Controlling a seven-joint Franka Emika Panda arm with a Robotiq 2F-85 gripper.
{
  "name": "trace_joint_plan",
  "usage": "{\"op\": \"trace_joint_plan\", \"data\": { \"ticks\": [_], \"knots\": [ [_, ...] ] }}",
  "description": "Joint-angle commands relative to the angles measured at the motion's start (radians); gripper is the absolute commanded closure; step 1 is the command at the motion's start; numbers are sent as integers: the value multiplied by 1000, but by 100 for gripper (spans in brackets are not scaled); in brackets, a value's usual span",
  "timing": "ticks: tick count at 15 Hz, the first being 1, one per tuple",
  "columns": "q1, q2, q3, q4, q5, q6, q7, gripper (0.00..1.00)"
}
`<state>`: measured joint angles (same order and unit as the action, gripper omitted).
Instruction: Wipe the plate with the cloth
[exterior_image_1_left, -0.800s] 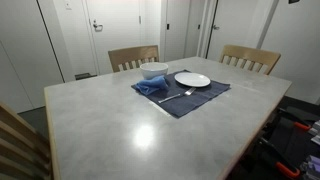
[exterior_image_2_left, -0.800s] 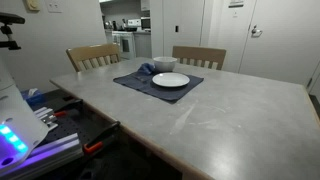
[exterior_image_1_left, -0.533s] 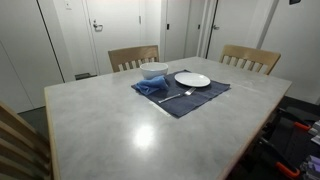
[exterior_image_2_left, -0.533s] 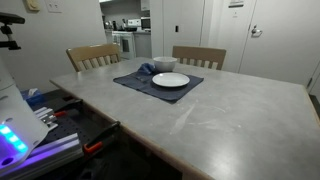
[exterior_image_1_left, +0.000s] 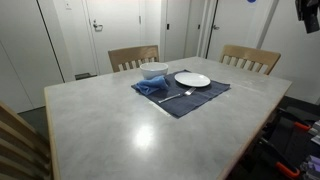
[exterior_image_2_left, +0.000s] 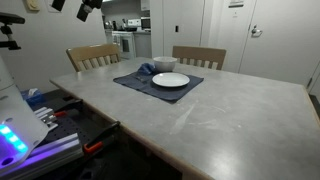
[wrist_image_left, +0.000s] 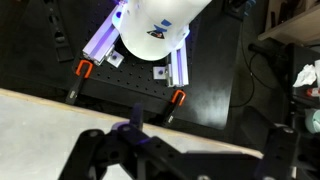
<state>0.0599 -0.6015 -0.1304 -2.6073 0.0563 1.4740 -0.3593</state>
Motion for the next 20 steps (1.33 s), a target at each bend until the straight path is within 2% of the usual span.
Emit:
{"op": "trace_joint_plan", "data": {
  "ticks": [1, 7, 12, 13, 15, 20],
  "knots": [
    [15, 54, 3, 11, -32, 29, -96, 0],
    [91, 293, 34, 168, -79, 134, -268, 0],
    [93, 560, 101, 386, -87, 243, -315, 0],
    [77, 424, 106, 270, -68, 230, -292, 0],
    [74, 478, 120, 305, -67, 233, -289, 0],
    [72, 442, 118, 281, -72, 255, -298, 0]
  ]
}}
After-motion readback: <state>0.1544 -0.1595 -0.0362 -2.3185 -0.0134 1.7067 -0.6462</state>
